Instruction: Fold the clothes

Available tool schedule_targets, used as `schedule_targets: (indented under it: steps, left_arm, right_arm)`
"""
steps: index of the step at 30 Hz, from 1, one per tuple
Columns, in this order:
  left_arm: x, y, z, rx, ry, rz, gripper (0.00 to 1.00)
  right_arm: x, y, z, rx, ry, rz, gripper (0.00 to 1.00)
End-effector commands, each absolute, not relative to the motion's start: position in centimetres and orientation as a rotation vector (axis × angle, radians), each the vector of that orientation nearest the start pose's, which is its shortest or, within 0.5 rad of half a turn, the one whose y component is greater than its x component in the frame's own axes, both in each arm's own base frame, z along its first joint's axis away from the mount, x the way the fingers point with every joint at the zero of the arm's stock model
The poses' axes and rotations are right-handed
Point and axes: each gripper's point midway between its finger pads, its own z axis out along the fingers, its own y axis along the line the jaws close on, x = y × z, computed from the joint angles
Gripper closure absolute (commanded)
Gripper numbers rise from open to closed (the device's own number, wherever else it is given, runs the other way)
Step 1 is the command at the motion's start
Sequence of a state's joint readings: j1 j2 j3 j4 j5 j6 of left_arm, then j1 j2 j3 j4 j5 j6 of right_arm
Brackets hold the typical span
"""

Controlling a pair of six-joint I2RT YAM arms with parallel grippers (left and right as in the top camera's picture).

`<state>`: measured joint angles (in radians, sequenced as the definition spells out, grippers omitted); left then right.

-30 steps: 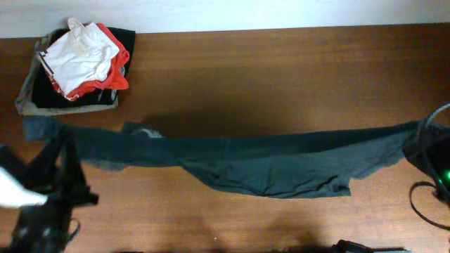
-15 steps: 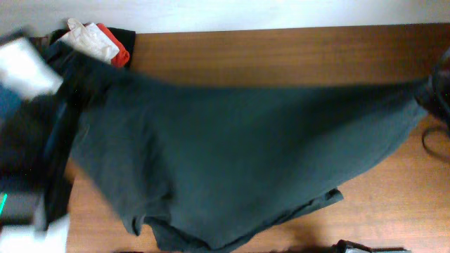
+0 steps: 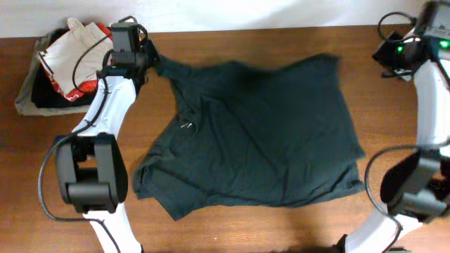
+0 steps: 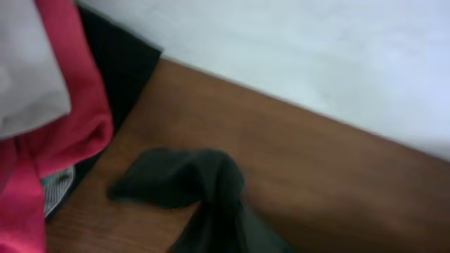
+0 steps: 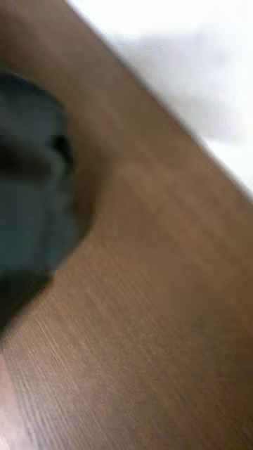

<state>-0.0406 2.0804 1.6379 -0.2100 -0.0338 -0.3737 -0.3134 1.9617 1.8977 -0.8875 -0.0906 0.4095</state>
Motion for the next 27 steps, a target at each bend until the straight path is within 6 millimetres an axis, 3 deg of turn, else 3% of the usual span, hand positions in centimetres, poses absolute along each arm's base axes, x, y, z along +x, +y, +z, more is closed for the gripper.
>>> schedule_targets:
  steps: [1, 2, 3, 7, 11, 13, 14, 15, 16, 17, 18, 20, 23, 27]
  left_arm:
    - [59.5, -0.3, 15.2, -0.386, 2.159, -0.104, 0.3]
    - [59.6, -0.3, 15.6, -0.381, 2.152, -0.104, 0.04]
    - [59.7, -0.3, 16.2, -0.373, 2.149, -0.101, 0.01]
    - [59.0, -0.5, 19.7, -0.363, 2.157, -0.104, 0.01]
    - [55.7, -2.0, 22.8, -0.311, 2.254, -0.095, 0.01]
    - [52.8, -3.0, 22.5, -0.293, 2.358, -0.084, 0.01]
    - [51.3, -3.5, 21.8, -0.283, 2.422, -0.076, 0.01]
    - [50.4, -4.0, 21.2, -0.271, 2.466, -0.079, 0.04]
    - [48.8, -5.0, 20.0, -0.246, 2.551, -0.092, 0.22]
    - [47.7, -5.9, 18.9, -0.225, 2.611, -0.113, 0.39]
    - [46.4, -7.1, 17.6, -0.195, 2.685, -0.141, 0.67]
    - [44.8, -8.4, 15.7, -0.158, 2.772, -0.146, 0.87]
    - [42.6, -11.0, 12.5, -0.086, 2.895, -0.183, 0.99]
    - [40.5, -14.1, 7.6, 0.016, 3.013, -0.195, 0.99]
  right_arm:
    - [49.3, -14.8, 17.7, 0.818, 2.443, 0.099, 0.01]
    - [49.2, -14.8, 17.5, 0.822, 2.452, 0.099, 0.01]
    - [49.0, -14.7, 17.4, 0.826, 2.462, 0.099, 0.01]
    - [47.5, -14.3, 18.7, 0.83, 2.476, 0.099, 0.01]
    - [45.0, -13.4, 19.1, 0.837, 2.553, 0.1, 0.01]
    - [44.1, -12.2, 18.3, 0.791, 2.625, 0.15, 0.08]
    - [43.8, -11.6, 18.0, 0.75, 2.656, 0.177, 0.22]
    - [43.6, -11.0, 17.6, 0.712, 2.682, 0.195, 0.32]
    - [43.4, -10.4, 17.1, 0.686, 2.707, 0.205, 0.51]
    - [43.2, -9.8, 16.6, 0.666, 2.729, 0.208, 0.62]
    - [42.9, -9.1, 16.1, 0.653, 2.753, 0.213, 0.73]
    - [42.6, -7.8, 15.2, 0.627, 2.789, 0.221, 0.8]
    - [41.8, -5.7, 13.5, 0.58, 2.855, 0.232, 0.79]
    - [41.1, -4.2, 10.8, 0.546, 2.904, 0.23, 0.8]
